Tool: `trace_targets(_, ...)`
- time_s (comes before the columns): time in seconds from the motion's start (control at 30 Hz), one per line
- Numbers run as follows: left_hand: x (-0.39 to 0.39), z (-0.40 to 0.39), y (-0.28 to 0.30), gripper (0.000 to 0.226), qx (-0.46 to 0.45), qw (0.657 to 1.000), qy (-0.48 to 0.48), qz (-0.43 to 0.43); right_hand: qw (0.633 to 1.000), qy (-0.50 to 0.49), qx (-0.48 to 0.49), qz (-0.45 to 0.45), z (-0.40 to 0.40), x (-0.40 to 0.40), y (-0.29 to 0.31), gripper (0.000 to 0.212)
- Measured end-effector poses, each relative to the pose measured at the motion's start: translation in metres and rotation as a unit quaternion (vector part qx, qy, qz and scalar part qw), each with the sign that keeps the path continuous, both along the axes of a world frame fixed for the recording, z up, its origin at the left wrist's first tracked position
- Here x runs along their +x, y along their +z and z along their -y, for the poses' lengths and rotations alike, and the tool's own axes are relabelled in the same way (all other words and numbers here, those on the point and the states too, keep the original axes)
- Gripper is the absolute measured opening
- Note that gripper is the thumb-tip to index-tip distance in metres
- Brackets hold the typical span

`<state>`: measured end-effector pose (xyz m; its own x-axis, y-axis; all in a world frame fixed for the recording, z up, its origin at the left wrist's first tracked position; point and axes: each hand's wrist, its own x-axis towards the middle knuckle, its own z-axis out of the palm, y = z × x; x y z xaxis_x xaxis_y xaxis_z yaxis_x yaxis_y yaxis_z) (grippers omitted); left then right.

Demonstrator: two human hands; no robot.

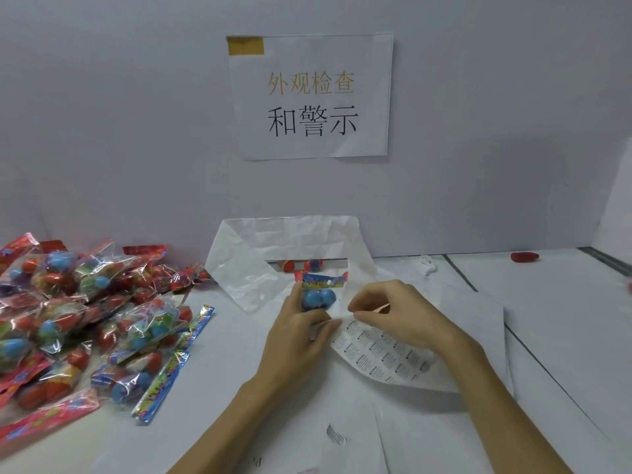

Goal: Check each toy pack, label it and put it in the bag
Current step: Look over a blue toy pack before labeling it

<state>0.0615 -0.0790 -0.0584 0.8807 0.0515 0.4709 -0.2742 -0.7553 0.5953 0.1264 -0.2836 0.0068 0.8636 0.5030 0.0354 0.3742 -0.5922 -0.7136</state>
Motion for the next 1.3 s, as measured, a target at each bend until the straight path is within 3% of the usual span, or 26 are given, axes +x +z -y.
trace_targets(0.17, 0.0, -0.002, 0.002, 0.035, -0.006, 1.0, -0.005, -0.009, 0.998, 0.013, -0.062, 0.014, -0.006, -0.003, -0.002, 0.025)
trace_targets(0.23, 0.0, -0.002, 0.003, 0.037, -0.023, 1.0, -0.01, -0.004, 0.999, -0.002, -0.045, 0.023, -0.006, -0.002, -0.002, 0.021)
trace_targets(0.4, -0.002, -0.004, 0.006, 0.008, -0.112, 0.993, -0.034, 0.018, 0.999, 0.005, -0.038, 0.033, -0.005, -0.002, -0.002, 0.013)
trace_targets(1.13, -0.003, 0.001, 0.014, 0.011, -0.19, 0.981, 0.005, -0.042, 0.998, 0.047, 0.014, 0.048, -0.001, 0.0, 0.001, 0.013)
trace_targets(1.3, -0.003, 0.0, 0.019, 0.012, -0.259, 0.965, 0.012, -0.044, 0.989, 0.09, 0.109, 0.032, 0.001, -0.002, 0.01, 0.006)
